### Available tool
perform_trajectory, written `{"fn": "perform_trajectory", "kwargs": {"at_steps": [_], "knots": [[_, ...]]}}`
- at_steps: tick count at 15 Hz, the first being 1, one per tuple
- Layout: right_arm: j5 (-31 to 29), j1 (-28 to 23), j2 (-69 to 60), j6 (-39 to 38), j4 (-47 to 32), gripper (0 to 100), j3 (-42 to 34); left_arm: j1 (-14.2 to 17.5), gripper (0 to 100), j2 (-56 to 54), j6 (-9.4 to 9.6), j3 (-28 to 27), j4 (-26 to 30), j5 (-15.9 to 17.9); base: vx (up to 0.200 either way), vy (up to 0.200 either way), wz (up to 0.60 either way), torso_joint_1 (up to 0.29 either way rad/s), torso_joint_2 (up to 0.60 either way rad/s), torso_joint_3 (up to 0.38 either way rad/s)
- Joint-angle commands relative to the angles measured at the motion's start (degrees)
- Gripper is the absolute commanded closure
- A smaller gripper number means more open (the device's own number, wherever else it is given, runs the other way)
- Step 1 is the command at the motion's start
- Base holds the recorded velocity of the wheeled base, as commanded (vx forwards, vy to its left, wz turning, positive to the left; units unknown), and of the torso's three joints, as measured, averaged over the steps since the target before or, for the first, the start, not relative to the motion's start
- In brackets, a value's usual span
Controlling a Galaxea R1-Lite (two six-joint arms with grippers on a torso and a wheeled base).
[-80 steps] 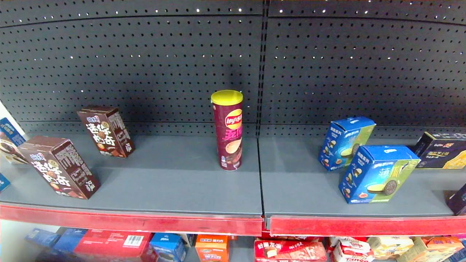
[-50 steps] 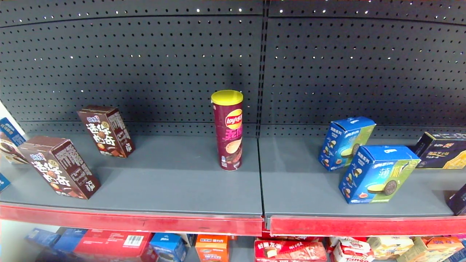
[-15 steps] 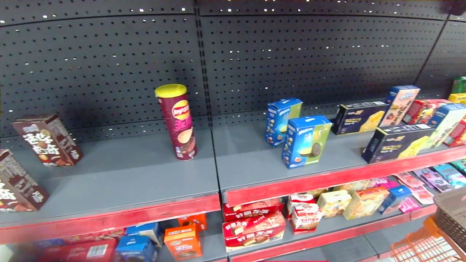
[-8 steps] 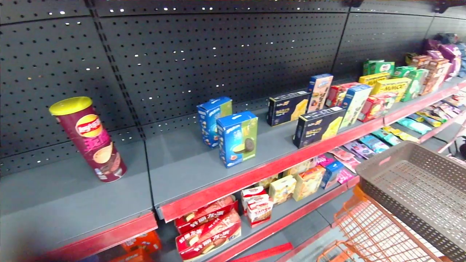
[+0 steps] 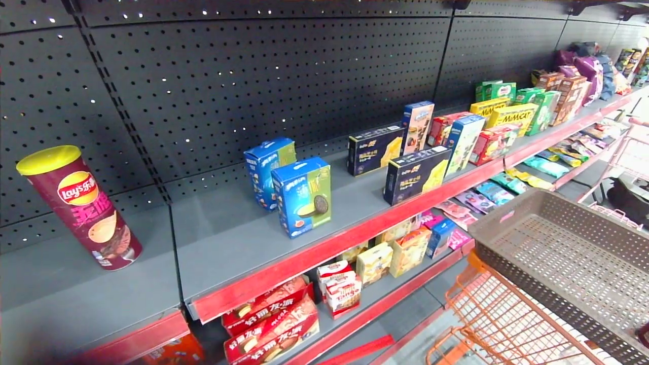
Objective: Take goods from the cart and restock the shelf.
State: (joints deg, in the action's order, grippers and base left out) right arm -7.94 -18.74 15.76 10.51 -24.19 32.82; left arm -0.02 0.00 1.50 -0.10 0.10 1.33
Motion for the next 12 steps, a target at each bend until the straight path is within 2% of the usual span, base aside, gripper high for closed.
{"fn": "perform_trajectory", "kwargs": {"at_steps": [1,4,11,12], "knots": [[-0.06,-0.07,0.06,0.13,0.02,0,-0.39,0.02,0,0.00,-0.01,0.01,-0.01,-0.01,0.000,0.000,-0.60,-0.002,0.00,0.002],[-0.06,-0.07,-0.03,0.21,0.02,0,-0.65,-0.06,0,0.00,-0.01,0.01,-0.01,-0.01,0.000,0.000,-0.60,0.006,0.01,0.002],[0.47,0.10,0.15,0.13,1.42,0,-1.35,0.02,0,0.00,-0.18,0.01,-0.01,-0.10,0.000,0.000,0.00,0.000,0.00,0.000],[-0.41,0.28,0.23,-0.40,1.60,0,-3.55,-0.06,0,0.00,-0.18,0.01,-0.01,-0.10,0.000,0.000,0.00,0.000,0.00,0.000]]}}
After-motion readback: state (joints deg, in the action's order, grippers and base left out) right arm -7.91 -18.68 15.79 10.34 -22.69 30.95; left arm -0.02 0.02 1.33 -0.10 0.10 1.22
